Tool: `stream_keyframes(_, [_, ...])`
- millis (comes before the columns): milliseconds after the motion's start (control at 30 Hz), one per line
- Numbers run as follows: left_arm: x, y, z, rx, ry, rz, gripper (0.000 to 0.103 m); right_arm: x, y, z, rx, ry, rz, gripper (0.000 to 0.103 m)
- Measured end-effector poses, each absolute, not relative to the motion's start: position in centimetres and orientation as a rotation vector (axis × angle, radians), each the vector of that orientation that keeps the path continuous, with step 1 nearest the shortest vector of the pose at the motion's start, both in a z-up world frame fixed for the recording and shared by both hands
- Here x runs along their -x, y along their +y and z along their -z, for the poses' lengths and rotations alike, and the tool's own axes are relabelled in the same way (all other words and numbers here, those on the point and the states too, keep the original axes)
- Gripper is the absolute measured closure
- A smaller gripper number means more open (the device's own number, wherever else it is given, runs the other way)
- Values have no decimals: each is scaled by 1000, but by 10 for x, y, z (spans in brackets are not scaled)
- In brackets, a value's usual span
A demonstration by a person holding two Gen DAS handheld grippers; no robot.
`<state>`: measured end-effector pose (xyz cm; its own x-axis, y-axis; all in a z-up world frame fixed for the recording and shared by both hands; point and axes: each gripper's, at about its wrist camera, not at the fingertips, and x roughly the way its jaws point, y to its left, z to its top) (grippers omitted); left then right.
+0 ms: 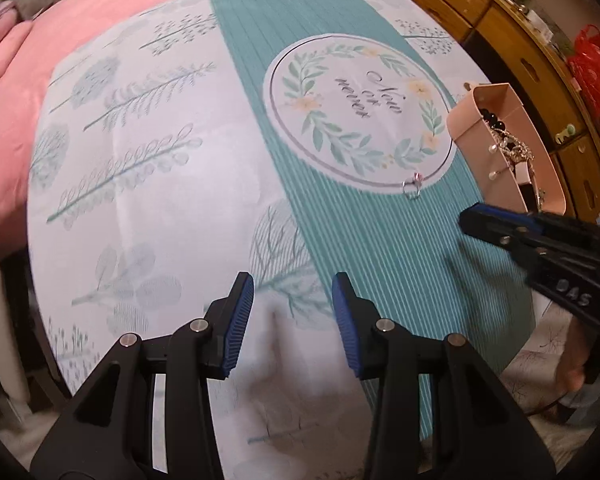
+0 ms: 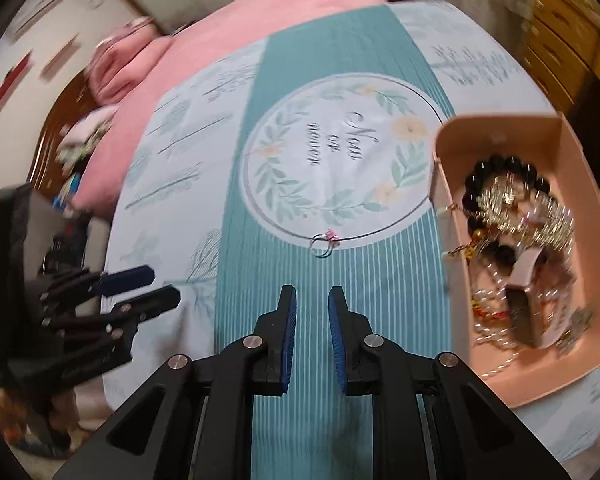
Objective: Organize jewelry
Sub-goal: 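Withdraw both open tools from the box toward the pink-stone ring, then grasp the pink-stone ring with the right tool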
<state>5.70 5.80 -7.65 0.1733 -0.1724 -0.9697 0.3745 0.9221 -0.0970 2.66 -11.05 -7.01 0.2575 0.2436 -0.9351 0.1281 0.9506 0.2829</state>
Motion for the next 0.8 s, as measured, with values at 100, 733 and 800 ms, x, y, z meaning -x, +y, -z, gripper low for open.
stream_keyframes(100, [-71, 52, 83, -182, 1339, 418, 65, -34, -108, 86, -382, 1314, -11, 86])
stream_keyframes(733, [-102, 69, 106, -111, 1367, 481, 65, -67, -70, 110, -254, 1211, 142, 74])
stream_keyframes(800, [-102, 70, 106, -109, 1367, 486, 65, -67, -66, 110, -222, 1203, 150, 77])
